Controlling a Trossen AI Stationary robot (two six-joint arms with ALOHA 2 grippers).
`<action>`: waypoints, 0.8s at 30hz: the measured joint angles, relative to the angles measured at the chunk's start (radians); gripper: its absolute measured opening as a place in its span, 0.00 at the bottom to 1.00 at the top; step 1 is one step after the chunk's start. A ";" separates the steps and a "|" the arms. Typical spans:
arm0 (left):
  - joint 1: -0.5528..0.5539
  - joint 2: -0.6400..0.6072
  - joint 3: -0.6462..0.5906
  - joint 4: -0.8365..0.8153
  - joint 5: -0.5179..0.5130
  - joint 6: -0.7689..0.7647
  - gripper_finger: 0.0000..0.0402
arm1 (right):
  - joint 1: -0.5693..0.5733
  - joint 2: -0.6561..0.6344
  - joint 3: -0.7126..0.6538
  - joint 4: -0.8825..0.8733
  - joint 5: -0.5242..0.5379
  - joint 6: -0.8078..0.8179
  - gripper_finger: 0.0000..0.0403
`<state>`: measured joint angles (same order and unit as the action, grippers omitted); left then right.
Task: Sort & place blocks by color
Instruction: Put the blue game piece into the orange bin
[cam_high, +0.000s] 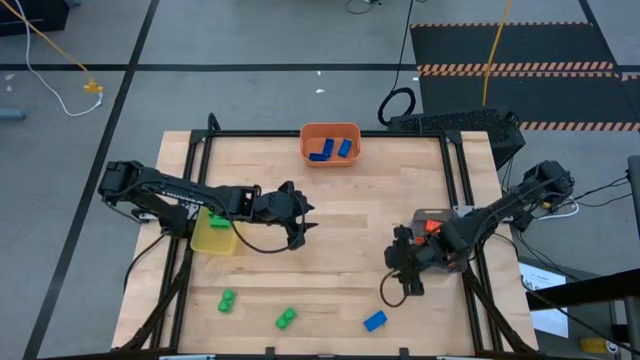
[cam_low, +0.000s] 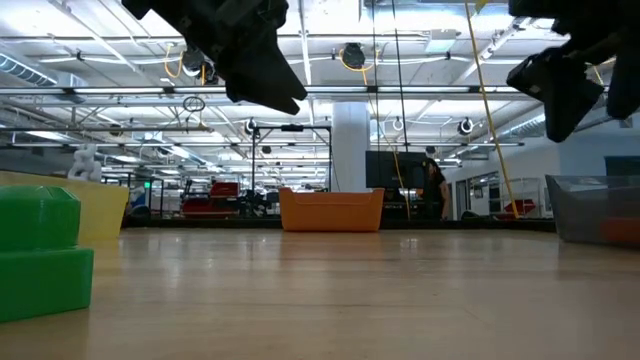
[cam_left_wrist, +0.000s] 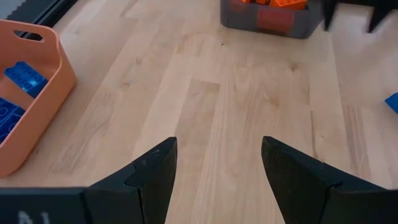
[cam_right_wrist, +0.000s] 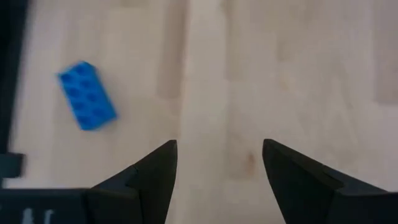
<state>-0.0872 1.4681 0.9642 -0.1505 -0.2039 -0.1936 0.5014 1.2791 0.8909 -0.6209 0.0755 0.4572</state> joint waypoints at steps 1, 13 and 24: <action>0.000 0.000 0.000 0.001 0.000 0.000 0.58 | 0.012 0.006 0.000 0.025 0.000 -0.001 0.57; -0.050 0.000 0.000 -0.005 -0.016 -0.140 0.58 | 0.154 0.139 0.000 0.278 0.003 -0.011 0.67; -0.206 0.000 0.000 -0.002 -0.173 -0.268 0.58 | 0.237 0.265 0.000 0.432 0.027 -0.028 0.75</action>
<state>-0.2930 1.4681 0.9642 -0.1524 -0.3768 -0.4618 0.7379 1.5441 0.8909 -0.1886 0.1028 0.4294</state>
